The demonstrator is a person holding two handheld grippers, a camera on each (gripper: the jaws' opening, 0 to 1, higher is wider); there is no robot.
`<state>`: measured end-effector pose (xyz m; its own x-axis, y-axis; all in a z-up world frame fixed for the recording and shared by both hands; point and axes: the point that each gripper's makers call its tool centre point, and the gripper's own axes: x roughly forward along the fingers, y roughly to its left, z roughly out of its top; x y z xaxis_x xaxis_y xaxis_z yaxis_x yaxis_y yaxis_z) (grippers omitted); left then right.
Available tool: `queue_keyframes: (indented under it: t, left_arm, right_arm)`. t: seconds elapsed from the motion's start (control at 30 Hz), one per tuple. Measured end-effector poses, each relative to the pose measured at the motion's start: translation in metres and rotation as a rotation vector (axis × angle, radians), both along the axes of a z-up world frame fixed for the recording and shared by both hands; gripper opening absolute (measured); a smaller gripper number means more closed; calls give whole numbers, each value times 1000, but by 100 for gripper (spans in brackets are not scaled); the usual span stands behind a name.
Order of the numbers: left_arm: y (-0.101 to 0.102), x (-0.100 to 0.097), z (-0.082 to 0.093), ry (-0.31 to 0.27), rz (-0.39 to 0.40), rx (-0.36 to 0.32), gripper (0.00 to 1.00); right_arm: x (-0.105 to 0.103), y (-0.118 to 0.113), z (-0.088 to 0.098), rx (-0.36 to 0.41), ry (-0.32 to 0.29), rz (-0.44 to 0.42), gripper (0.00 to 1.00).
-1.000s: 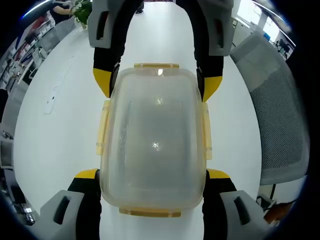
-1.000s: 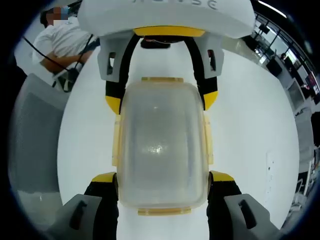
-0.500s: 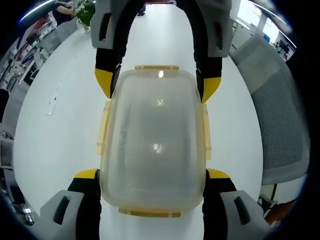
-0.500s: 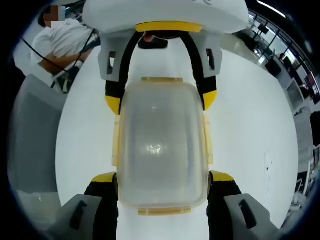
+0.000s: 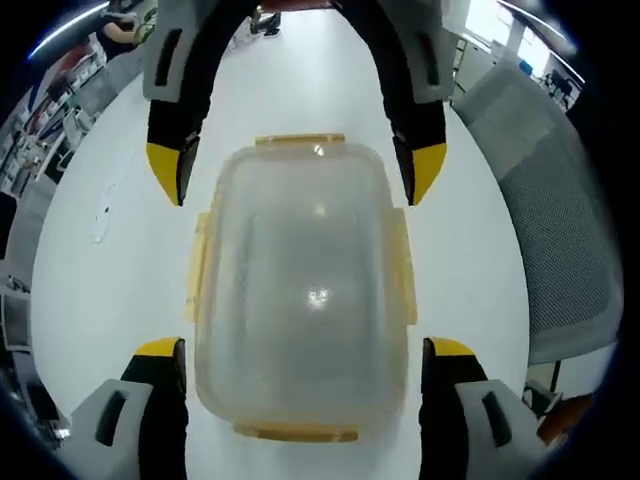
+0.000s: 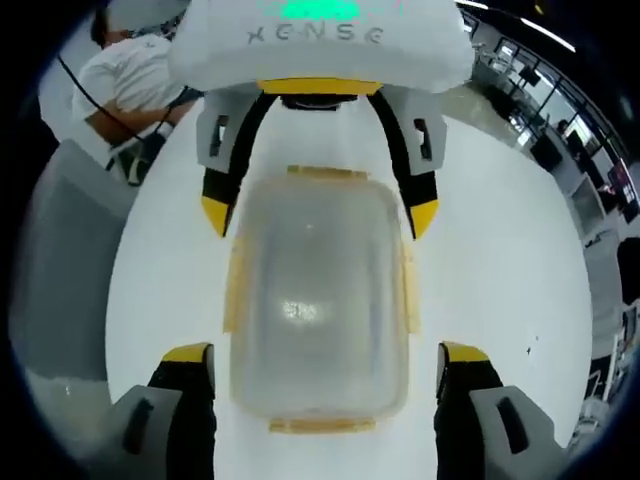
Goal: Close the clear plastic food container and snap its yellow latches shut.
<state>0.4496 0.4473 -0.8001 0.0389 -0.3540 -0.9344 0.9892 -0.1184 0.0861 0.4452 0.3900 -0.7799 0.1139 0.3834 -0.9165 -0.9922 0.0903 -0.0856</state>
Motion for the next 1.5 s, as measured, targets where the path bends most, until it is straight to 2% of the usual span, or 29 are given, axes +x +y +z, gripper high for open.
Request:
queue_keyframes:
  t: [0.13, 0.17, 0.2, 0.23, 0.33, 0.4, 0.47, 0.57, 0.67, 0.77, 0.8, 0.83, 0.87, 0.93, 1.0, 1.33, 1.5]
  left_arm:
    - [-1, -1, 4, 31, 30, -22, 93]
    - [-1, -2, 5, 46, 52, -43, 93]
    - [-4, -3, 7, 62, 84, -78, 93]
    - [-10, -2, 13, 73, 122, -153, 94]
    - [-17, -5, 28, 86, 156, -299, 95]
    - [-17, 2, 34, 35, 167, -375, 94]
    - [-14, 0, 34, 53, 213, -423, 97]
    - [-13, 2, 34, 58, 272, -518, 97]
    - [-13, 5, 38, 22, 314, -593, 97]
    - [-12, 9, 47, 19, 422, -713, 97]
    - [-8, 11, 45, 0, 418, -695, 97]
    - [-8, 12, 46, 10, 458, -737, 98]
    - [-6, 13, 45, 7, 478, -758, 98]
    - [-1, 13, 39, 12, 516, -749, 98]
    - [0, 14, 40, 8, 532, -770, 98]
    - [1, 12, 45, 7, 584, -806, 90]
    - [2, 7, 47, 14, 599, -825, 91]
  right_arm:
    - [-7, 4, 4, 60, 21, -13, 88]
    - [-9, 10, 7, 121, 23, -17, 87]
    - [-10, 12, 9, 156, 17, -22, 86]
    - [-10, 13, 11, 185, 4, -25, 86]
    - [-10, 11, 14, 251, -24, -80, 84]
    - [-11, 14, 18, 338, -29, -137, 84]
    - [-8, 15, 22, 407, -60, -196, 84]
    - [-7, 16, 25, 497, -65, -287, 84]
    - [-3, 15, 29, 566, -106, -349, 84]
    - [2, 12, 36, 652, -141, -434, 84]
    - [3, 11, 36, 674, -133, -467, 83]
    - [1, 8, 33, 713, -79, -540, 83]
    - [3, 5, 33, 729, -85, -559, 83]
    - [2, 0, 28, 716, -104, -560, 83]
    - [1, -2, 25, 707, -113, -568, 83]
    - [5, -4, 36, 740, -137, -607, 80]
    - [3, -6, 40, 744, -131, -615, 79]
